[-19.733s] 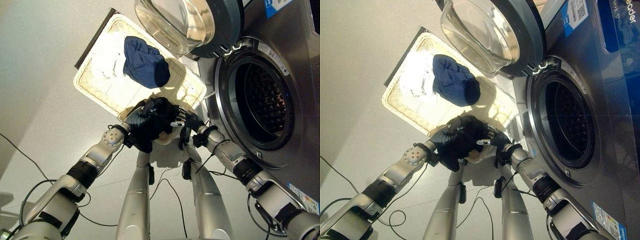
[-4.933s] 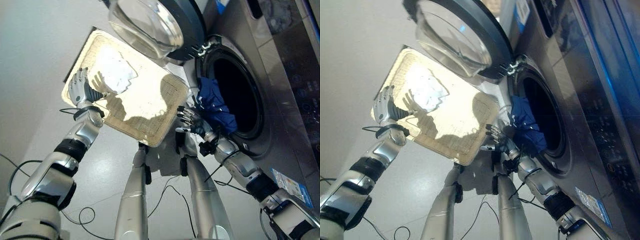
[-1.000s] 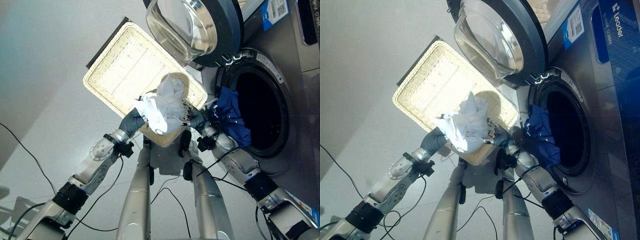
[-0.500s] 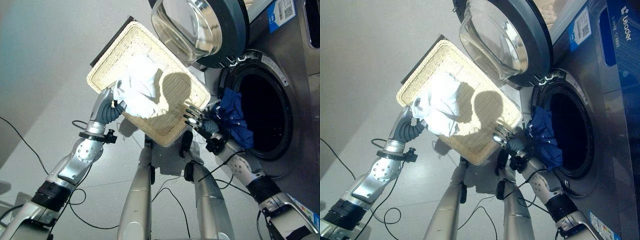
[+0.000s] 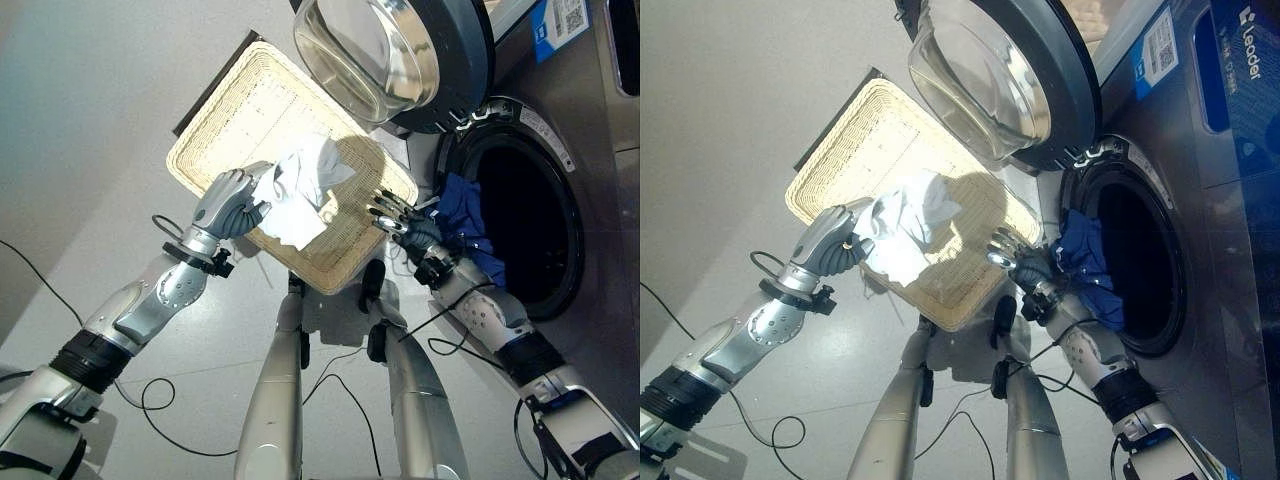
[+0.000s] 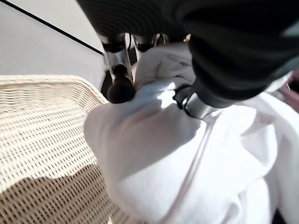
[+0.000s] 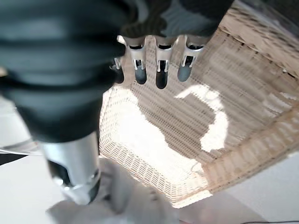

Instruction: Put the clothes into the washing machine.

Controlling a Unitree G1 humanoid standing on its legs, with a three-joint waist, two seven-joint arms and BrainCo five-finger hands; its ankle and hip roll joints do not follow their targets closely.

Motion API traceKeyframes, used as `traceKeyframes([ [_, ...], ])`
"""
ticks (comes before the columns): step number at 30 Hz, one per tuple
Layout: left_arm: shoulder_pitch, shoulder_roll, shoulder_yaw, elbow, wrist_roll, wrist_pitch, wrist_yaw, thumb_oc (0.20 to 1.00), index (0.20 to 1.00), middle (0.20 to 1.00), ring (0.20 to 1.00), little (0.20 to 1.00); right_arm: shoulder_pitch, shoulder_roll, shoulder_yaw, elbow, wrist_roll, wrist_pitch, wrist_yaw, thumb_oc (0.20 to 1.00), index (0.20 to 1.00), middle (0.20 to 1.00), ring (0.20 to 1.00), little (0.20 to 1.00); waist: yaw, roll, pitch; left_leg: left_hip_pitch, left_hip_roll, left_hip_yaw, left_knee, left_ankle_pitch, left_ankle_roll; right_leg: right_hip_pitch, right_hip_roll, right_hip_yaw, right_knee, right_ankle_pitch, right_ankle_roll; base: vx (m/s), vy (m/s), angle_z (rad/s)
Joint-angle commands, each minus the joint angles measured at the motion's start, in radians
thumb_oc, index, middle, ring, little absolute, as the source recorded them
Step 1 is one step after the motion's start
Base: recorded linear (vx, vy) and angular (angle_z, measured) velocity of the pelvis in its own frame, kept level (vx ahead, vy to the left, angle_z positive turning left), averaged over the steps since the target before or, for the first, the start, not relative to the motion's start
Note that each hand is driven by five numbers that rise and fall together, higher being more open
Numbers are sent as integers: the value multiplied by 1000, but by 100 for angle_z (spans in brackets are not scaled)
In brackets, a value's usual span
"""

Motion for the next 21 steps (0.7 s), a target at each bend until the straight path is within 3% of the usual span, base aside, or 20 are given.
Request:
traceKeyframes([
  [1, -42, -46, 11, -64, 38, -134, 68, 200, 200, 200, 200, 200, -13, -32, 40, -44, 15, -16, 24, 1000, 1000, 1000, 1000, 1000, -51, 36, -14, 13, -83, 58, 20, -56, 37, 84, -18, -24, -183, 149, 131, 0, 0, 0],
  [10, -110, -78, -70, -79, 115, -221, 183, 200, 200, 200, 200, 200, -52, -12, 119, -43, -46, 83, 59, 1000, 1000, 1000, 1000, 1000, -59, 26, -14, -4, -81, 59, 10, -44, 38, 63, -10, -12, -193, 165, 131, 0, 0, 0],
  [21, -111, -142, -44, -118, 218, -276, 369, 200, 200, 200, 200, 200, -48, 22, 169, -22, -60, 81, 1, 1000, 1000, 1000, 1000, 1000, -64, 18, -14, -16, -82, 54, 6, -40, 37, 50, -2, 1, -207, 175, 125, 0, 0, 0],
])
